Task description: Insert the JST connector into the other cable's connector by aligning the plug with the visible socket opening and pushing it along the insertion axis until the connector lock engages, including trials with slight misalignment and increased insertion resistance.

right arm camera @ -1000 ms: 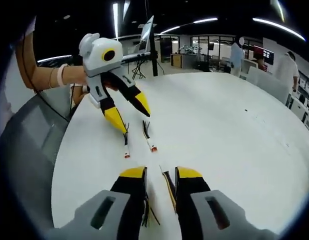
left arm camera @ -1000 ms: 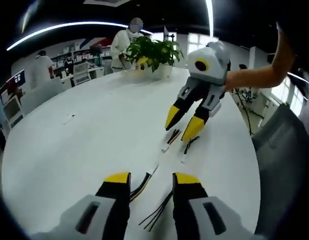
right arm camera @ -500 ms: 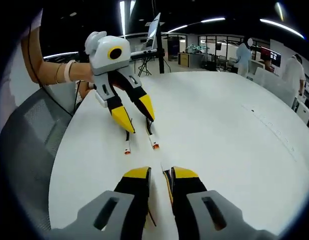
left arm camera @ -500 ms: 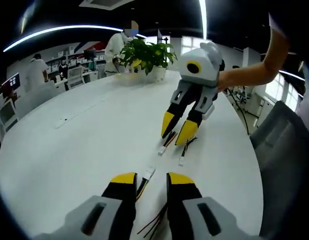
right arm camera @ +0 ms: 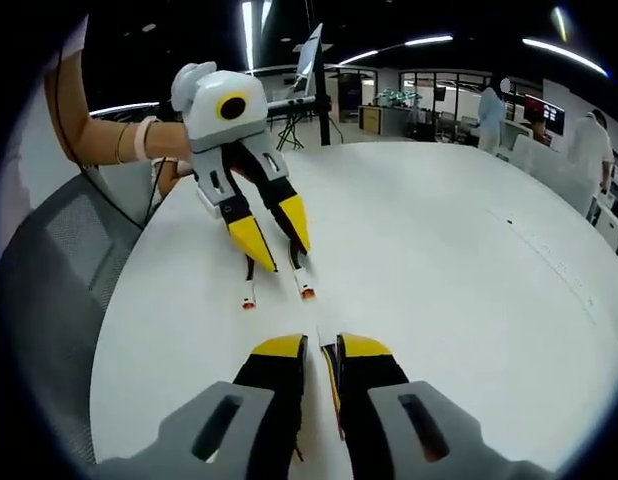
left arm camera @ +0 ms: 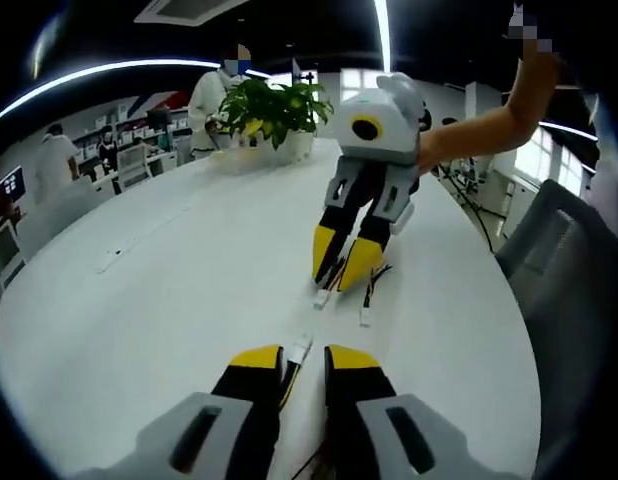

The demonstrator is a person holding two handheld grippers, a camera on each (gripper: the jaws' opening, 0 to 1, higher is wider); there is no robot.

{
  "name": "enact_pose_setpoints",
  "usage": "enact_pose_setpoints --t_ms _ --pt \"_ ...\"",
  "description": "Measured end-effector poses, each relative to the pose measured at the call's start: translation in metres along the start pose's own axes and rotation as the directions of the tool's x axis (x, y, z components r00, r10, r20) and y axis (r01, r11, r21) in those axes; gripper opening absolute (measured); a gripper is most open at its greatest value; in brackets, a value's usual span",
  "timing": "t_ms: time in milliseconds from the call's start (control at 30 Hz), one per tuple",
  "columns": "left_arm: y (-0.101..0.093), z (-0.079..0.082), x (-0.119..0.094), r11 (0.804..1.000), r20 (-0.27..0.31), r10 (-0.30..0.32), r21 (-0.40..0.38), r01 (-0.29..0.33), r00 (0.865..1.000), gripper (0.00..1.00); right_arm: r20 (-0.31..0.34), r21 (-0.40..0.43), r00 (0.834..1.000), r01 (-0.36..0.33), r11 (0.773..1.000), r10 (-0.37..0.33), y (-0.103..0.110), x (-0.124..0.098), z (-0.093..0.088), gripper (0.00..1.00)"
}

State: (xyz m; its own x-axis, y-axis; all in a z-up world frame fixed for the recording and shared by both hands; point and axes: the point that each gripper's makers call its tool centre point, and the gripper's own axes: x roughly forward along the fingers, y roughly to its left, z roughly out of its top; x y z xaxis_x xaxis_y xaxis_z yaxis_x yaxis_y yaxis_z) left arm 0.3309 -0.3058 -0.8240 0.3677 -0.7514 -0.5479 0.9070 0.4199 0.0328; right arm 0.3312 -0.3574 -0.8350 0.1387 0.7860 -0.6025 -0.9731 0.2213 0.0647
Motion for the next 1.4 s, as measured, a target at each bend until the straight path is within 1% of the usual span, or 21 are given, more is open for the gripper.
enact_pose_setpoints --t_ms 167,333,567,667,800,867,1100,1133,1400 --pt "0.001 -0.005 0.006 0.999 -0.032 -0.015 0.041 0.016 0.999 0.08 -0.009 -0.007 1.000 -0.010 1.000 0.010 -0.001 0.002 -0.003 0.08" --pt "0.001 -0.006 0.009 0.998 -0.037 -0.026 0.060 0.028 0.999 0.06 -0.020 -0.013 1.000 -0.017 1.000 0.017 -0.003 0.005 -0.006 0.08" --pt "0.000 -0.009 0.015 0.996 -0.048 -0.047 0.074 0.050 0.998 0.05 -0.027 -0.014 0.999 -0.027 1.000 0.026 -0.005 0.008 -0.009 0.07" --pt "0.003 -0.007 0.017 0.997 -0.032 -0.048 0.058 0.050 0.998 0.05 -0.040 -0.012 0.999 -0.027 1.000 0.027 -0.006 0.010 -0.013 0.06" --pt "0.002 -0.008 0.018 0.995 -0.038 -0.058 0.078 0.061 0.998 0.04 -0.040 -0.006 0.999 -0.031 1.000 0.030 -0.006 0.009 -0.013 0.06" --pt "-0.001 -0.007 0.018 0.995 -0.036 -0.065 0.078 0.068 0.997 0.04 -0.039 -0.006 0.999 -0.033 0.999 0.033 -0.006 0.009 -0.013 0.06" --pt "-0.003 -0.012 0.021 0.993 -0.046 -0.070 0.089 0.074 0.996 0.02 -0.042 -0.011 0.998 -0.036 0.999 0.036 -0.007 0.010 -0.013 0.05" --pt "-0.004 -0.010 0.020 0.993 -0.035 -0.071 0.090 0.074 0.997 0.02 -0.042 -0.012 0.998 -0.037 0.999 0.037 -0.007 0.010 -0.013 0.05" --pt "-0.004 -0.009 0.022 0.990 -0.026 -0.087 0.106 0.089 0.996 0.00 -0.045 -0.021 0.998 -0.045 0.999 0.044 -0.005 0.009 -0.012 0.05"
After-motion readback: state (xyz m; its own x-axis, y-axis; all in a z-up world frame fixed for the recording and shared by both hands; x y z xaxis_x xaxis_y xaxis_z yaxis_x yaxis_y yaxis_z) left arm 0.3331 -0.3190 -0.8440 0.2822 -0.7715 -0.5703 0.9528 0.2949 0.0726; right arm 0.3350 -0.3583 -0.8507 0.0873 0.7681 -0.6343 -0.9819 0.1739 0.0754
